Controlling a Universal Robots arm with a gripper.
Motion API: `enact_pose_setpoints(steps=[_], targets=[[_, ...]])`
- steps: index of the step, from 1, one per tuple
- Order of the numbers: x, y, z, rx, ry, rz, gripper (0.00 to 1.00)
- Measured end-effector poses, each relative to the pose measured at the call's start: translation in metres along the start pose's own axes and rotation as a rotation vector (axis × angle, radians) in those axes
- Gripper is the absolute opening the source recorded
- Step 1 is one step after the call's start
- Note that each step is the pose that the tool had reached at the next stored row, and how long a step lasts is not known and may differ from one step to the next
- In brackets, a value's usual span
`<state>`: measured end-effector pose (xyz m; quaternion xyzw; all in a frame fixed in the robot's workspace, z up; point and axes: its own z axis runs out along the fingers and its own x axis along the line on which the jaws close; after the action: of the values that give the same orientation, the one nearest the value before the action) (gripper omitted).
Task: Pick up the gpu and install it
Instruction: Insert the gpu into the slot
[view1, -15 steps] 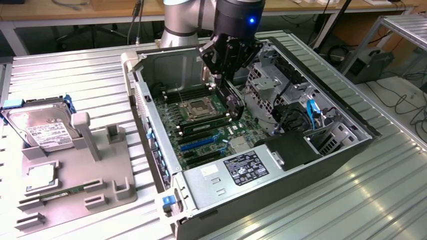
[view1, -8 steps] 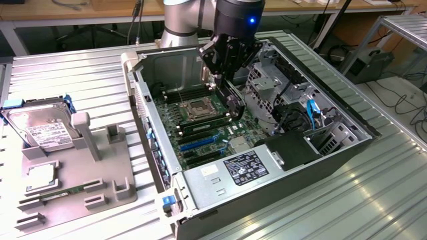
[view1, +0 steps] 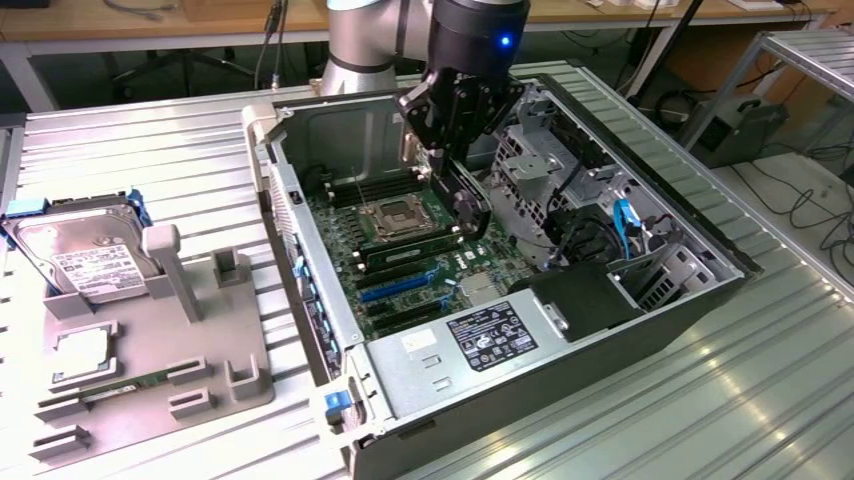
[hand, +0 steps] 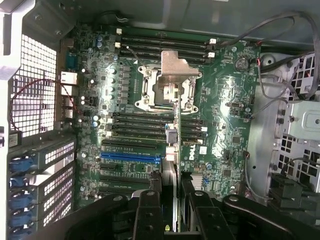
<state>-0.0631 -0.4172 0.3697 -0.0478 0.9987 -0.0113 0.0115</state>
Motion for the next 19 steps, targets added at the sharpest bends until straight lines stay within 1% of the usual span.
enact_pose_setpoints(steps=[4, 19], targets=[[0.0, 0.0, 0.0, -0.0003, -0.0004, -0.016, 0.26], [0.0, 0.0, 0.0, -0.0022, -0.0024, -0.101, 0.26]])
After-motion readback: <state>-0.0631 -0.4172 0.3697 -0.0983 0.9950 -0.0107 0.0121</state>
